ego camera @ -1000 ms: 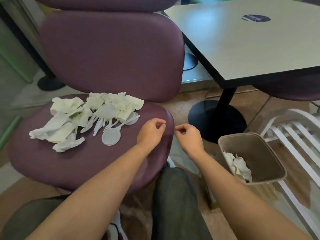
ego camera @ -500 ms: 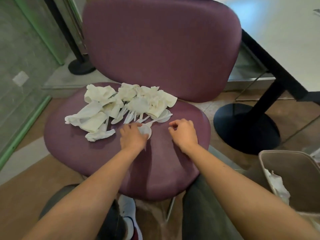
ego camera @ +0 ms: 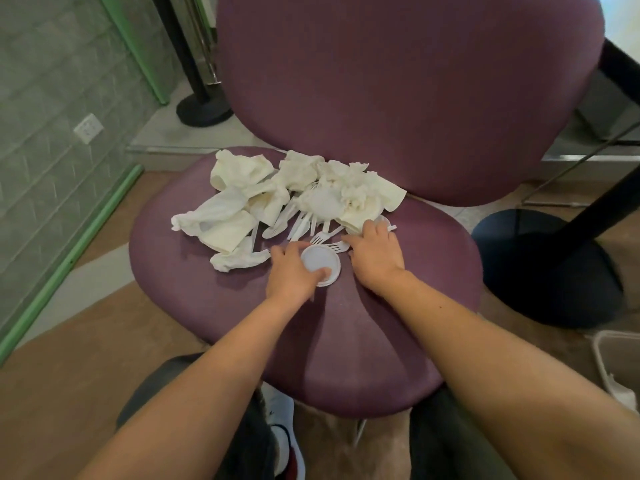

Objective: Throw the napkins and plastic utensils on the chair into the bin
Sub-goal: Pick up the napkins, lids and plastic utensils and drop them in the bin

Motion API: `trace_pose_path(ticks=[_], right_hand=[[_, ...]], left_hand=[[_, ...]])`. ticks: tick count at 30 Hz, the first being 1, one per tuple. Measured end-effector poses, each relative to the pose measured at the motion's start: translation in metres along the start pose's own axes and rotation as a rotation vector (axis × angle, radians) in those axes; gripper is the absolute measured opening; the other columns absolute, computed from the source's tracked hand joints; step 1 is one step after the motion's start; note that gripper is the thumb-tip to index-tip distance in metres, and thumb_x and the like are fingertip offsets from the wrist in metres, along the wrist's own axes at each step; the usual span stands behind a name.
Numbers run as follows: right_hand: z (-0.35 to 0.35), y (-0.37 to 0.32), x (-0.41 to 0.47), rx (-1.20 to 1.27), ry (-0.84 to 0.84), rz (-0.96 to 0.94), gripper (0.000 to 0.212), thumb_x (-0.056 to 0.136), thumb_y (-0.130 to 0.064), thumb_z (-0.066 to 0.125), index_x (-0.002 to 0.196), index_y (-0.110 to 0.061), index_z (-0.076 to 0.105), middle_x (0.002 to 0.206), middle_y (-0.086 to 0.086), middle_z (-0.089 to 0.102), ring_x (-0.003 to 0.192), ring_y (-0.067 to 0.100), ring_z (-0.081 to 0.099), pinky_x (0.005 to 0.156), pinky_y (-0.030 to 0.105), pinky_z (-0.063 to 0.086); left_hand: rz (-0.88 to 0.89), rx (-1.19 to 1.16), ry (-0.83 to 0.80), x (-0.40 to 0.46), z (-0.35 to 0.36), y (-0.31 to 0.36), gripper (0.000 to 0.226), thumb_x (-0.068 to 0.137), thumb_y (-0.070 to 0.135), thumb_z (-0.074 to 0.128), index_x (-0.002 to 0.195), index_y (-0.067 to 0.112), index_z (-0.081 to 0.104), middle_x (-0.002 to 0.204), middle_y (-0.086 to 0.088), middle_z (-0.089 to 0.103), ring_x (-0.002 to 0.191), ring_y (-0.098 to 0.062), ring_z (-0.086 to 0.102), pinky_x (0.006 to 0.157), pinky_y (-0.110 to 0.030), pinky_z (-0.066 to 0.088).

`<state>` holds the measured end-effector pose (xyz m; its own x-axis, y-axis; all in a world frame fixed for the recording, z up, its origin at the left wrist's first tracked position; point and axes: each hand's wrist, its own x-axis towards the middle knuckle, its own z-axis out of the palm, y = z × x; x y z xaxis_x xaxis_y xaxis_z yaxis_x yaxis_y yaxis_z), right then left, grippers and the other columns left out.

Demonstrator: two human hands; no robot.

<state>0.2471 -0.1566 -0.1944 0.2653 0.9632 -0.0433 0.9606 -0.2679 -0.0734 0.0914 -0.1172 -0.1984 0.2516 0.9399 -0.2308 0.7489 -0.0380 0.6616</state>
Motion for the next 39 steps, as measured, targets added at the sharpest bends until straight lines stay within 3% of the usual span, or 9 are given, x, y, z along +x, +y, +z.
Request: trace_pose_path(ticks=[4,6,11,13,18,24,27,31,39], right_hand=[[0.000,-0.001,-0.007,-0.083,0.076,0.008,0.032,0.095,-0.012,0.043,0.121,-0.015,0.061,0.124,0.010,0.044,0.119,0.031,0.038,0.092,0.036,0.035],[-0.002,0.001,-0.013,-0.097,0.082,0.014,0.031,0.095,-0.011,0.044,0.120,-0.014,0.061,0.124,0.009,0.046,0.118,0.030,0.039,0.090,0.035,0.034],[-0.005,0.015,-0.039,-0.089,0.061,0.016,0.029,0.092,-0.012,0.050,0.116,-0.021,0.065,0.115,0.005,0.054,0.110,0.027,0.043,0.088,0.034,0.033],[-0.010,0.023,-0.052,0.023,0.072,0.090,0.030,0.091,-0.012,0.051,0.115,-0.023,0.066,0.113,0.005,0.056,0.109,0.027,0.044,0.086,0.033,0.034],[-0.036,0.048,-0.090,0.402,0.199,0.351,0.013,0.092,-0.019,0.059,0.099,-0.016,0.069,0.103,0.010,0.061,0.101,0.032,0.055,0.082,0.039,0.046],[-0.060,0.093,-0.147,0.879,0.338,0.637,0.020,0.085,-0.028,0.072,0.102,-0.017,0.070,0.094,-0.003,0.070,0.087,0.015,0.065,0.082,0.031,0.052],[-0.063,0.122,-0.179,0.966,0.408,0.732,0.013,0.084,-0.029,0.074,0.089,-0.021,0.066,0.082,-0.009,0.066,0.078,0.010,0.062,0.075,0.030,0.052],[-0.057,0.166,-0.222,1.049,0.442,0.871,0.012,0.085,-0.022,0.074,0.090,-0.022,0.063,0.082,-0.008,0.063,0.079,0.010,0.060,0.075,0.027,0.048],[-0.038,0.241,-0.291,1.092,0.527,1.131,0.015,0.083,-0.009,0.069,0.094,-0.017,0.062,0.088,-0.001,0.065,0.084,0.017,0.061,0.076,0.028,0.044]], left_hand=[[0.004,-0.094,0.024,0.000,-0.001,-0.001,0.047,0.085,0.024,0.069,0.127,0.021,0.049,0.129,-0.002,0.041,0.101,-0.021,0.056,0.086,-0.030,0.041],[-0.012,-0.154,0.026,-0.001,-0.002,0.000,0.038,0.090,0.016,0.060,0.126,0.018,0.048,0.128,-0.003,0.051,0.109,-0.023,0.057,0.086,-0.029,0.041],[-0.012,-0.181,-0.005,-0.014,-0.004,0.011,0.041,0.093,0.011,0.050,0.132,0.023,0.044,0.126,-0.003,0.057,0.099,-0.022,0.056,0.080,-0.028,0.040],[0.024,-0.187,-0.030,-0.021,-0.004,0.020,0.045,0.093,0.010,0.050,0.134,0.027,0.045,0.130,0.000,0.056,0.107,-0.022,0.056,0.081,-0.026,0.038],[0.127,-0.250,-0.093,-0.043,0.011,0.053,0.039,0.085,0.009,0.059,0.117,0.028,0.050,0.117,0.006,0.059,0.098,-0.016,0.056,0.078,-0.028,0.041],[0.235,-0.284,-0.172,-0.076,0.053,0.107,0.033,0.079,0.016,0.071,0.103,0.025,0.049,0.101,0.004,0.062,0.089,-0.016,0.061,0.069,-0.027,0.043],[0.333,-0.272,-0.251,-0.095,0.082,0.134,0.038,0.080,0.015,0.072,0.108,0.029,0.051,0.095,0.006,0.062,0.089,-0.015,0.062,0.076,-0.033,0.051],[0.464,-0.222,-0.376,-0.124,0.131,0.173,0.041,0.083,0.014,0.069,0.111,0.040,0.051,0.110,0.010,0.063,0.097,-0.013,0.060,0.083,-0.030,0.049],[0.571,-0.127,-0.556,-0.172,0.223,0.226,0.042,0.083,0.009,0.068,0.112,0.033,0.049,0.105,0.000,0.062,0.094,-0.020,0.061,0.075,-0.044,0.058]])
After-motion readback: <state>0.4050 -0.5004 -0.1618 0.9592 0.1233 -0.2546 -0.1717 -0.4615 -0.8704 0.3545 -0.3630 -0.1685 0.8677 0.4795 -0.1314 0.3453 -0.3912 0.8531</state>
